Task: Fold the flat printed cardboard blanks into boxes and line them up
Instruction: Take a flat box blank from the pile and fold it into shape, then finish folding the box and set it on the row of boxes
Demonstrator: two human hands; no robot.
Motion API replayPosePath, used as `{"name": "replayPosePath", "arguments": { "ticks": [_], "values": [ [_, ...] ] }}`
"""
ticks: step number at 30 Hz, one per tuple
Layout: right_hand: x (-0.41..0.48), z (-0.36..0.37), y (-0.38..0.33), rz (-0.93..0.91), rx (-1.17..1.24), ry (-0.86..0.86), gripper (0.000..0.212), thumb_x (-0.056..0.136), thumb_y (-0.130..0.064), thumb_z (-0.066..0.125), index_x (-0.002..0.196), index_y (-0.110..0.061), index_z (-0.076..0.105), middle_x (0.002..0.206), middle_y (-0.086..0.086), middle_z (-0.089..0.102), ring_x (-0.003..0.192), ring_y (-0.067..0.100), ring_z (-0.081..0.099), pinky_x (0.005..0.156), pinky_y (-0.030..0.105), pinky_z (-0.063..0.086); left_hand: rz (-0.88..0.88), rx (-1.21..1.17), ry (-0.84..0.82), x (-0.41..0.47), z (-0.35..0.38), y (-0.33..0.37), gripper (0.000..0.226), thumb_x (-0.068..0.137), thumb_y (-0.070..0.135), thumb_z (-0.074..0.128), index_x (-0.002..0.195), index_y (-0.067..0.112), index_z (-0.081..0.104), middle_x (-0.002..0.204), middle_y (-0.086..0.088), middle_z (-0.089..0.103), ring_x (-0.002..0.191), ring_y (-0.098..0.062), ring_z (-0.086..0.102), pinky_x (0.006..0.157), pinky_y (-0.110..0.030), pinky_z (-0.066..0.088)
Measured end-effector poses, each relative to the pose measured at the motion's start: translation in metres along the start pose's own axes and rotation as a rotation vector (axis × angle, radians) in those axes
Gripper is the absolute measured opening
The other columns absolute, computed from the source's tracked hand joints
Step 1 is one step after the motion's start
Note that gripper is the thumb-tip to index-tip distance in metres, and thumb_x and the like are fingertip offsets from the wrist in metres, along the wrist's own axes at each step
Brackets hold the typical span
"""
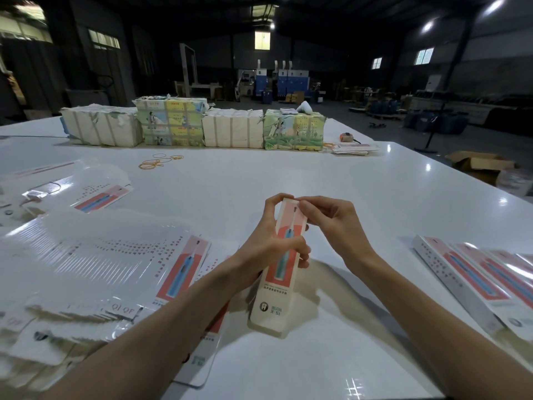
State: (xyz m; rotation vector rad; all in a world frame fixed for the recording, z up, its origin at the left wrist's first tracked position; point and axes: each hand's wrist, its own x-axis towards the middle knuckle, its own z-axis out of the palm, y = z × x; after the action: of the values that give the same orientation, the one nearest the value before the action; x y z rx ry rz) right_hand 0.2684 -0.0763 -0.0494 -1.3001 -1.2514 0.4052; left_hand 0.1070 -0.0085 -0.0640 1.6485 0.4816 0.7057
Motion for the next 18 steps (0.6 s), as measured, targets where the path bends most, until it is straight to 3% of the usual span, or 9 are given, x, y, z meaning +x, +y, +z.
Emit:
{"name": "replayPosePath", "arguments": {
  "ticks": [4,7,10,12,15,18],
  "values": [
    [0.0,0.003,0.005,-0.045,-0.124,-0.004,0.023,0.107,-0.023,0.06,0.118,-0.012,0.077,0.1,-0.003,0.078,0.091,0.019,0.074,0.082,0.032,0.063,-0.031,-0.106,0.001,0.003,0.004,-0.003,0.087,0.074,0.013,0.083,0.14,0.042,0.032,0.112,-0.014,0.064,0.078,-0.033,0.075,0.074,-0.044,0.065],
    [-0.001,0.007,0.005,-0.068,-0.236,-0.011,0.031,0.108,-0.026,0.056,0.137,-0.016,0.062,0.126,-0.005,0.069,0.109,0.01,0.068,0.091,0.02,0.058,-0.032,-0.278,0.024,0.007,0.009,-0.004,0.078,0.079,0.021,0.07,0.144,0.034,0.031,0.116,-0.02,0.06,0.079,-0.029,0.073,0.075,-0.042,0.063],
    [-0.003,0.01,-0.003,-0.102,-0.358,0.022,0.036,0.106,-0.028,0.06,0.139,-0.017,0.052,0.135,0.001,0.055,0.115,0.011,0.061,0.094,0.027,0.059,-0.01,-0.388,0.128,0.01,0.008,-0.001,0.075,0.078,0.024,0.061,0.146,0.031,0.032,0.114,-0.02,0.06,0.083,-0.026,0.072,0.08,-0.044,0.063],
    [-0.004,0.01,-0.013,-0.129,-0.548,0.0,0.035,0.105,-0.039,0.059,0.134,-0.022,0.054,0.129,-0.002,0.052,0.11,0.009,0.058,0.089,0.033,0.058,0.005,-0.409,0.2,0.01,0.006,0.001,0.079,0.078,0.029,0.059,0.151,0.028,0.028,0.116,-0.017,0.059,0.093,-0.027,0.071,0.085,-0.047,0.062],
    [-0.012,0.012,-0.026,-0.126,-0.776,-0.186,0.051,0.099,-0.063,0.054,0.134,-0.026,0.055,0.127,-0.005,0.05,0.109,0.009,0.053,0.08,0.031,0.049,0.029,-0.514,0.233,0.008,0.004,0.004,0.078,0.086,0.03,0.063,0.156,0.023,0.028,0.124,-0.017,0.056,0.107,-0.033,0.067,0.084,-0.049,0.061],
    [-0.027,0.018,-0.029,-0.11,-0.84,-0.269,0.069,0.094,-0.065,0.062,0.145,-0.021,0.046,0.132,-0.002,0.046,0.113,0.012,0.047,0.087,0.029,0.052,0.001,-0.538,0.198,0.008,0.003,0.005,0.067,0.103,0.042,0.058,0.161,0.032,0.024,0.151,-0.017,0.048,0.13,-0.037,0.06,0.093,-0.05,0.06]
  ]
}}
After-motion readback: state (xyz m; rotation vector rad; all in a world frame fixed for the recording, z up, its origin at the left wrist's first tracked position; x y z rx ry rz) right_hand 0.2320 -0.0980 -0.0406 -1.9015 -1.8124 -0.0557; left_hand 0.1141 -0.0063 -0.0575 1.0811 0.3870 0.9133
